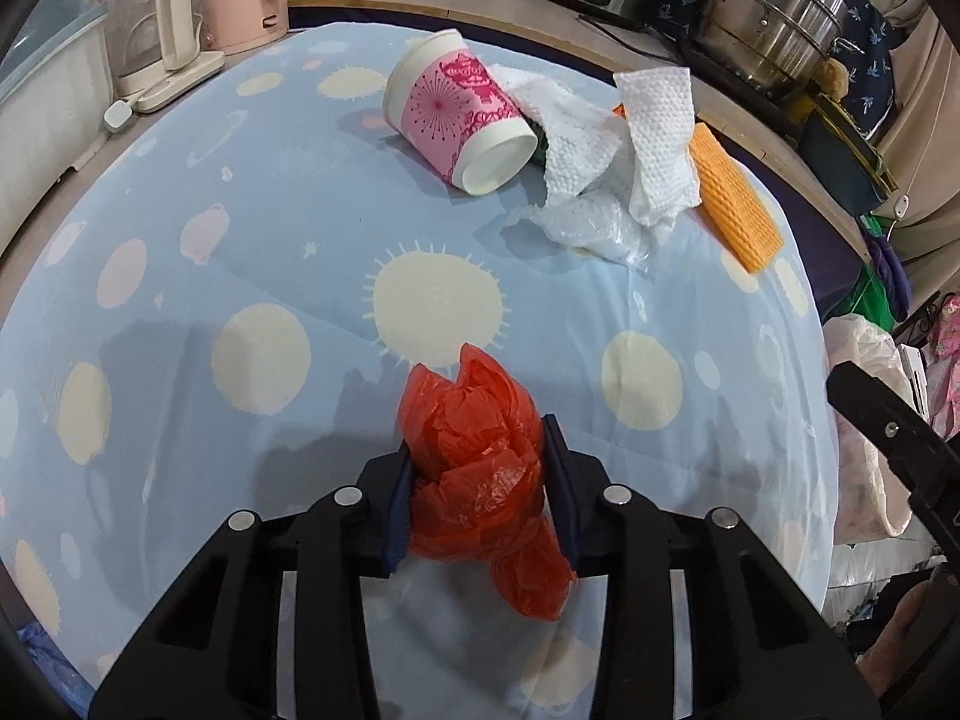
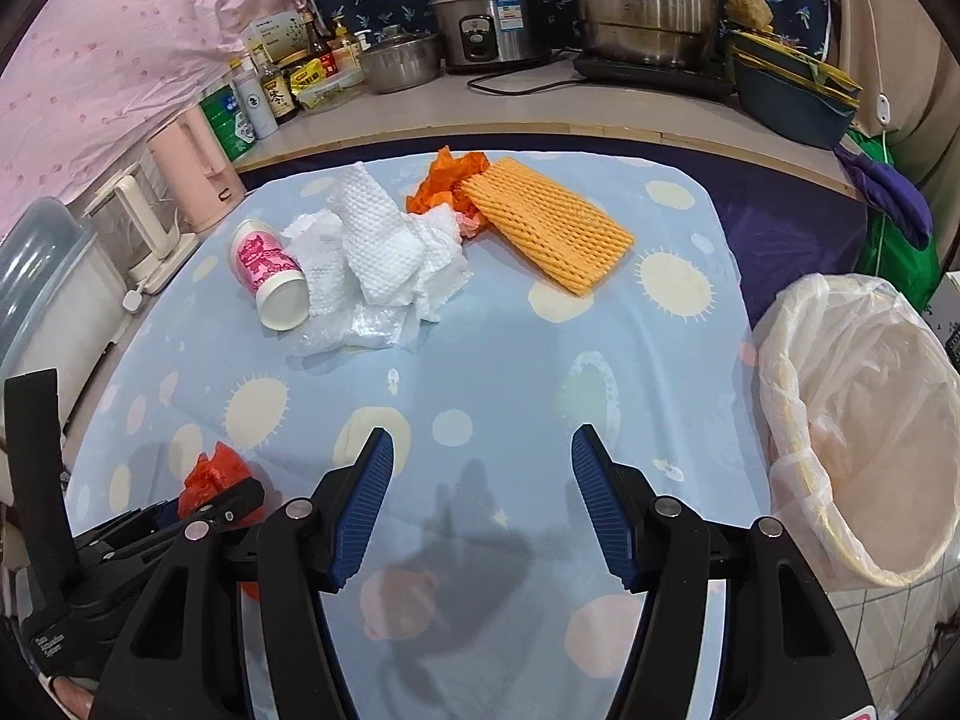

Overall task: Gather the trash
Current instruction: 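Grasp the clear plastic wrap with the right tool while the left holds the red bag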

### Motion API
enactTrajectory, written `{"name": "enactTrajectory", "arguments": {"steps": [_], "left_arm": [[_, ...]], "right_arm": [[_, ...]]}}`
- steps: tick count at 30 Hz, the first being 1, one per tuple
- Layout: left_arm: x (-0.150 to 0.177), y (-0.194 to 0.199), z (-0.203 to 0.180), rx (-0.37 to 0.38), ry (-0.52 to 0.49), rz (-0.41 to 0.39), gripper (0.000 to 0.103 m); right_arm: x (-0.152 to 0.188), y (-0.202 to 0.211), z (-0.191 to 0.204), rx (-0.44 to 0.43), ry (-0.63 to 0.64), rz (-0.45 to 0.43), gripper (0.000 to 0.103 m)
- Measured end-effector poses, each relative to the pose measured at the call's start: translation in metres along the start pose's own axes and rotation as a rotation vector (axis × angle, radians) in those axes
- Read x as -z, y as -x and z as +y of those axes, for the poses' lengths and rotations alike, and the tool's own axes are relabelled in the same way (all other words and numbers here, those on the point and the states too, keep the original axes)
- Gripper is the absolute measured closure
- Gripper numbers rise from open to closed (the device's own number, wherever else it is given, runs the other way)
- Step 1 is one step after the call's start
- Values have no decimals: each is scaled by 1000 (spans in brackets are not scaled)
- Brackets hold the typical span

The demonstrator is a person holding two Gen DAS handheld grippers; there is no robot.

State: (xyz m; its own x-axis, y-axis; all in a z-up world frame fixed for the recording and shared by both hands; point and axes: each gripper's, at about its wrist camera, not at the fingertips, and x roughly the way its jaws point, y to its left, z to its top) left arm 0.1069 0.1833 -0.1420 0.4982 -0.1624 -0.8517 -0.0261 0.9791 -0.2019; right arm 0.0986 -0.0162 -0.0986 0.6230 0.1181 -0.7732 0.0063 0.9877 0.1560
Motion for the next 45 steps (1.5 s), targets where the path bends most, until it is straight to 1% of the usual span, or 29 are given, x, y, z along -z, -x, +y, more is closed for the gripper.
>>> {"name": "enactTrajectory", "arguments": {"steps": [2,7,11,14,17,21,24,29,30,31,33,34,36,39,41,43,45], "left_arm": [[-10,2,-1,2,1,-19,67],[-34,3,-2,-2,6,-60,67],[-45,5,2,-4,22,-84,67],[-50,2,8,-13,37,-86,67],[-52,-5,16,-26,52,-76,67],[-53,-12,26,-37,74,-64,67],[-52,-16,32,-49,85,-56,67],[-49,-26,41,-59,102,-30,67],[-48,-29,41,-60,103,-24,67],[-47,-31,41,-61,103,-21,67],[-44,-34,41,-61,101,-13,67],[-42,-34,40,-64,96,-20,65],[-40,-34,38,-65,85,-27,65],[-35,-33,33,-75,68,-35,62],[-32,-32,30,-81,60,-35,59],[-27,-30,27,-76,57,-28,54],[-22,-27,26,-66,56,-21,51]], "right_arm": [[-9,-6,8,-23,12,-10,43],[-31,-20,28,-48,58,-45,43],[-44,-34,38,-72,72,-50,43],[-48,-47,44,-79,75,-33,43],[-46,-64,47,-112,52,12,43],[-42,-88,49,-155,11,73,46],[-41,-100,53,-184,-18,93,46],[-46,-115,62,-199,-38,95,46],[-47,-119,64,-195,-38,96,48],[-47,-122,66,-188,-34,98,52],[-46,-130,68,-165,-18,116,74],[-44,-133,67,-155,-19,123,78],[-40,-134,62,-164,-26,130,87],[-35,-129,56,-156,-22,130,95],[-31,-121,52,-155,-14,126,98],[-27,-111,46,-163,-17,122,99],[-21,-98,40,-172,-19,116,100]]}}
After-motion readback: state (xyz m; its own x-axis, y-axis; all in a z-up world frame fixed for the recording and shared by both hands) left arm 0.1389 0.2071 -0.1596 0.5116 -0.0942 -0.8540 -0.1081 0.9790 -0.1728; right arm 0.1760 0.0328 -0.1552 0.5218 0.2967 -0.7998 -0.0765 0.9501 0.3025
